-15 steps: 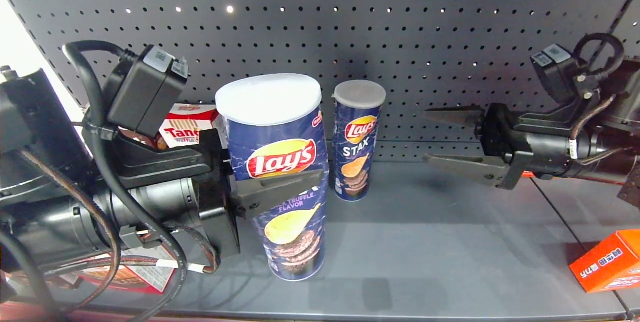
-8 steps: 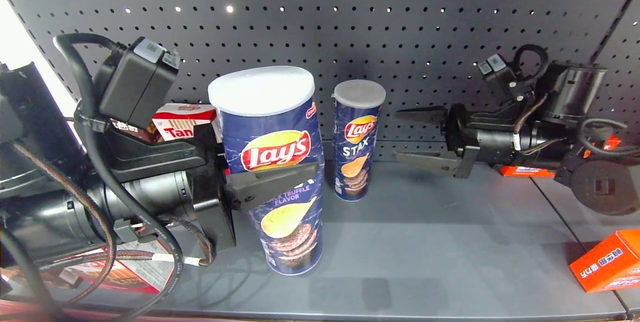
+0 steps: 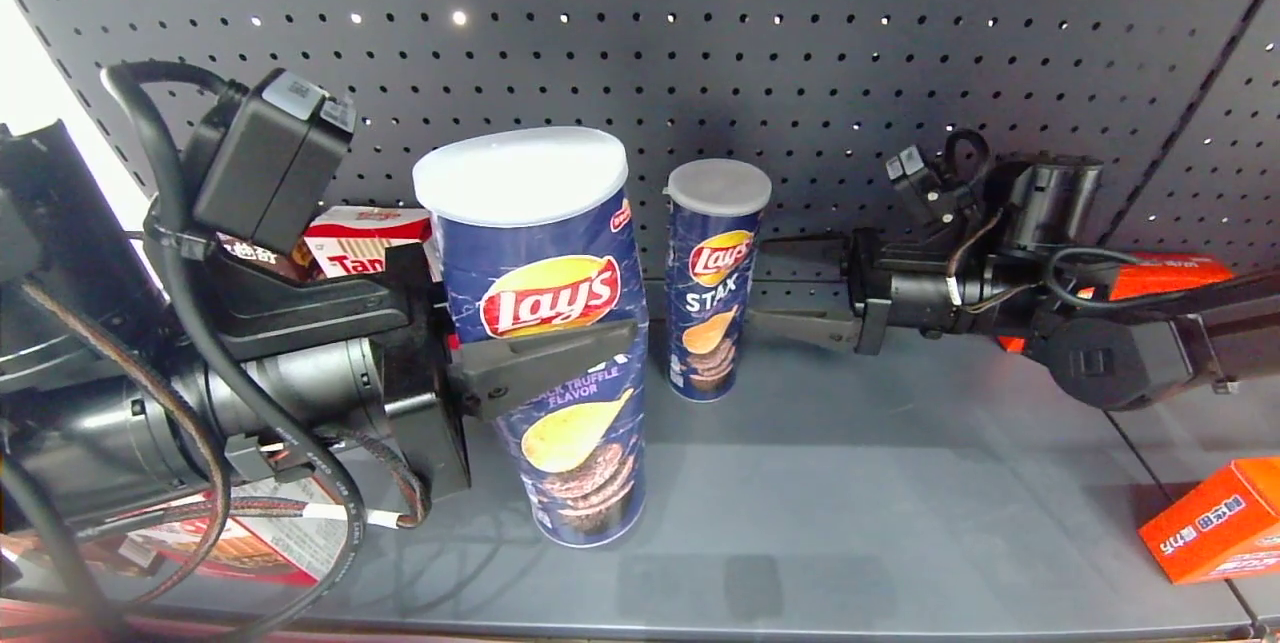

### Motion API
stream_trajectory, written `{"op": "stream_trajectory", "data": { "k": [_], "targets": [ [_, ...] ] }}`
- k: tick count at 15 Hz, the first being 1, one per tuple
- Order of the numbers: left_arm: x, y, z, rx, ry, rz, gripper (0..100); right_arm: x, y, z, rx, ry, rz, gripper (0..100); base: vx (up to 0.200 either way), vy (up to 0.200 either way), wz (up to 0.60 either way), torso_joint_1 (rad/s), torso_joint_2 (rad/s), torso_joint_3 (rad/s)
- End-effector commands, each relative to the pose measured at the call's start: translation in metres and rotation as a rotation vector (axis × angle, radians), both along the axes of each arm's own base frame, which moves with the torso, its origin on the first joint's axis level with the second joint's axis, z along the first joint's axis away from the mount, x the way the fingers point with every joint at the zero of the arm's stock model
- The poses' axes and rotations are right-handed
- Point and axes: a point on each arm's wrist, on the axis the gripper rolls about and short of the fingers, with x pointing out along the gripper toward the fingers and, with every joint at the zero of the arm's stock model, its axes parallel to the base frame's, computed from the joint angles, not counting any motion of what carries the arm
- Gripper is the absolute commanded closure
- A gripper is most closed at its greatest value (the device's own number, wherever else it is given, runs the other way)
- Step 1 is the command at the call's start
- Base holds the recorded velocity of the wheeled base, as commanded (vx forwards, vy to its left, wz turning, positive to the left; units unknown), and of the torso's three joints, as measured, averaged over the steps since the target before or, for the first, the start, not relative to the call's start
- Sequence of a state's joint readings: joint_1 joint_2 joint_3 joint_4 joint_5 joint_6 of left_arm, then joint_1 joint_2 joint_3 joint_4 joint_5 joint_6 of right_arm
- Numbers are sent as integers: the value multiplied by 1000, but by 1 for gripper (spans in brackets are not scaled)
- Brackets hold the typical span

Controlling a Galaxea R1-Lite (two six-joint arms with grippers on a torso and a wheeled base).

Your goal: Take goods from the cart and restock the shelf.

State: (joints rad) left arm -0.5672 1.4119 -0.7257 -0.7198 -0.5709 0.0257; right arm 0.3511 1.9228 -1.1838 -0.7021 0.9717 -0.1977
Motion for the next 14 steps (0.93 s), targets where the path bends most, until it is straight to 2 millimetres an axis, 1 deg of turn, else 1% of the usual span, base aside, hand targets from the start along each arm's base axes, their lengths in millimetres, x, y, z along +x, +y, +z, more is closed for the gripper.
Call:
{"op": "stream_trajectory", "data": {
  "k": [1,4,10,14],
  "targets": [
    [1,0,-1,2,2,1,100,15,7,-12,-6,17,4,0,0,0,0,0,0,0],
    [1,1,-1,2,2,8,100,22,15,-19,-10,24,15,0,0,0,0,0,0,0],
    [3,4,-1,1,1,21,100,19,34,-27,-16,37,59,0,0,0,0,0,0,0],
    [3,4,-3,4,6,21,100,20,41,-33,-23,47,55,0,0,0,0,0,0,0]
  ]
}}
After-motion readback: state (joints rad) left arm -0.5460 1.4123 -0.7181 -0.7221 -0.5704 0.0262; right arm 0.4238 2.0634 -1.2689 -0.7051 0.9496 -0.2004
